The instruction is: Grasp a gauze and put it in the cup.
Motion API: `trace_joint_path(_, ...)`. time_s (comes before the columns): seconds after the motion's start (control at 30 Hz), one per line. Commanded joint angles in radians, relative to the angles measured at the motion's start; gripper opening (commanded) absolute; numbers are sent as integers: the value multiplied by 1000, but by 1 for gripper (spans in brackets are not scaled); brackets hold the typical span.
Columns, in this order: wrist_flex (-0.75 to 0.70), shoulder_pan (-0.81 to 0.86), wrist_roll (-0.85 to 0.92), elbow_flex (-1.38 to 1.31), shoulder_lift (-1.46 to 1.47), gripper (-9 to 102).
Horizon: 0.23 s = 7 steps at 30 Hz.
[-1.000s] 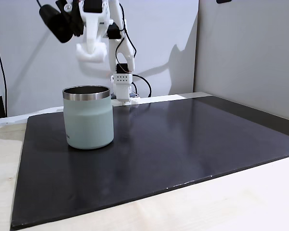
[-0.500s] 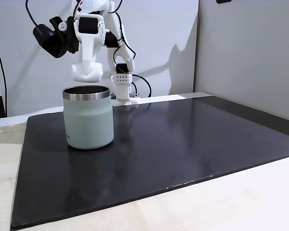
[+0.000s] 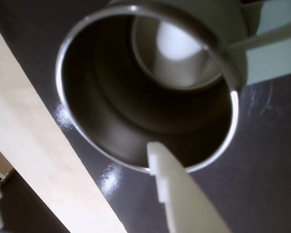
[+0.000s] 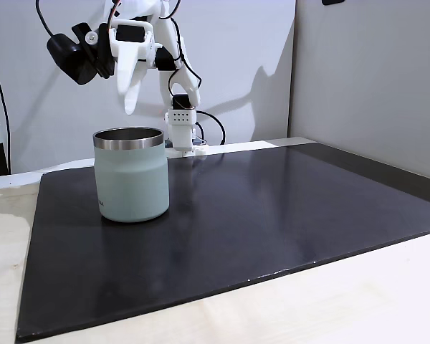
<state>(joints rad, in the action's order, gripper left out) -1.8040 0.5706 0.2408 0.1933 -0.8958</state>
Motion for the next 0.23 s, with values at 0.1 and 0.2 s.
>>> trace_joint_path(0.1,0,8,6,-37,-35,34)
trace_joint_path(0.2,0,8,6,-26,-41,33)
